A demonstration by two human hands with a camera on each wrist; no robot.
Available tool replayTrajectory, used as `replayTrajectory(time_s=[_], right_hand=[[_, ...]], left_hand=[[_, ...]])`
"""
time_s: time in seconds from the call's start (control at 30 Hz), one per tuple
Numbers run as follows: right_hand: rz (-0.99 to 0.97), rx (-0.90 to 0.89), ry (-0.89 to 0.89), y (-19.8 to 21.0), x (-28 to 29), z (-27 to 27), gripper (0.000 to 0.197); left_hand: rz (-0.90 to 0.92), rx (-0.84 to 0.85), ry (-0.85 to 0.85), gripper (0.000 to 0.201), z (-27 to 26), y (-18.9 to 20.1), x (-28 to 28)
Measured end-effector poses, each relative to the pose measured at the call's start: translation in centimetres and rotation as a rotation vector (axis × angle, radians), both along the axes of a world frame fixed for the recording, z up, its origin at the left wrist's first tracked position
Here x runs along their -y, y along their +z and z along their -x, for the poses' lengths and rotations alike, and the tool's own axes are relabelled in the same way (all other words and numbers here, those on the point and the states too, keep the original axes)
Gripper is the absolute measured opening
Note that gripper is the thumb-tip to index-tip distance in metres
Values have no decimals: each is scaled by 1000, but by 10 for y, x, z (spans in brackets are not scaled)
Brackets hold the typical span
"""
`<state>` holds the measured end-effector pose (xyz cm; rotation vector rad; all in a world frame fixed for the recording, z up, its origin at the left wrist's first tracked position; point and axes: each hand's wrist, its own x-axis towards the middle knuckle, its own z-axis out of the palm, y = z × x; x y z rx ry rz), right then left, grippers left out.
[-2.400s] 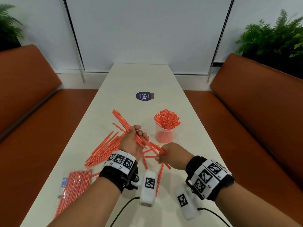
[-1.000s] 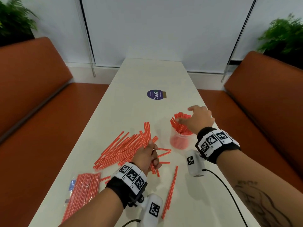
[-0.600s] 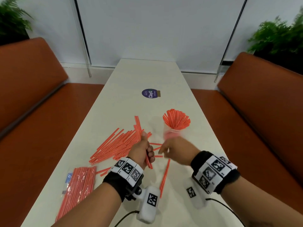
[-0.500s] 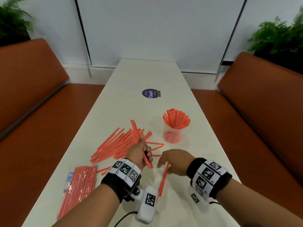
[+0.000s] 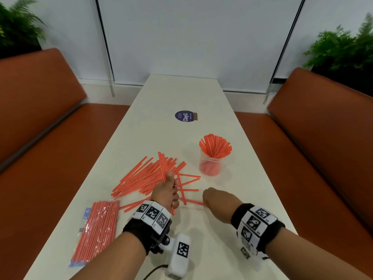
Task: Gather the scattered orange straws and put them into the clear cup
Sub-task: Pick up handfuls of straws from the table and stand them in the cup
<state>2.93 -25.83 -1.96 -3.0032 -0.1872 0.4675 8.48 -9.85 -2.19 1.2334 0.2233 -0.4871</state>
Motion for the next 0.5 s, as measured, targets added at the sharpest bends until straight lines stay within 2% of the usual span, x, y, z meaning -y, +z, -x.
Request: replayTrajectory(time_s=[0.1,0.17,0.3,0.37,0.5], right_hand=[[-442,116,-264,21,7,-9,20],[-522,101,-276,33,0,-13,27],[-471,10,-314,18,-6,-10,24],[-433,-41,-326,12,0,-1,23],[-188,-140,-240,3,-12,14,63]], left_hand=[[-15,19,2,41,0,0,10],[-73,80,-23,39,1,-2,20],[-265,169,-39,39,-1,-11,22],[-280,173,-42,37,-4,-16,16],[-175,96,-21,35,-8,-19,12]])
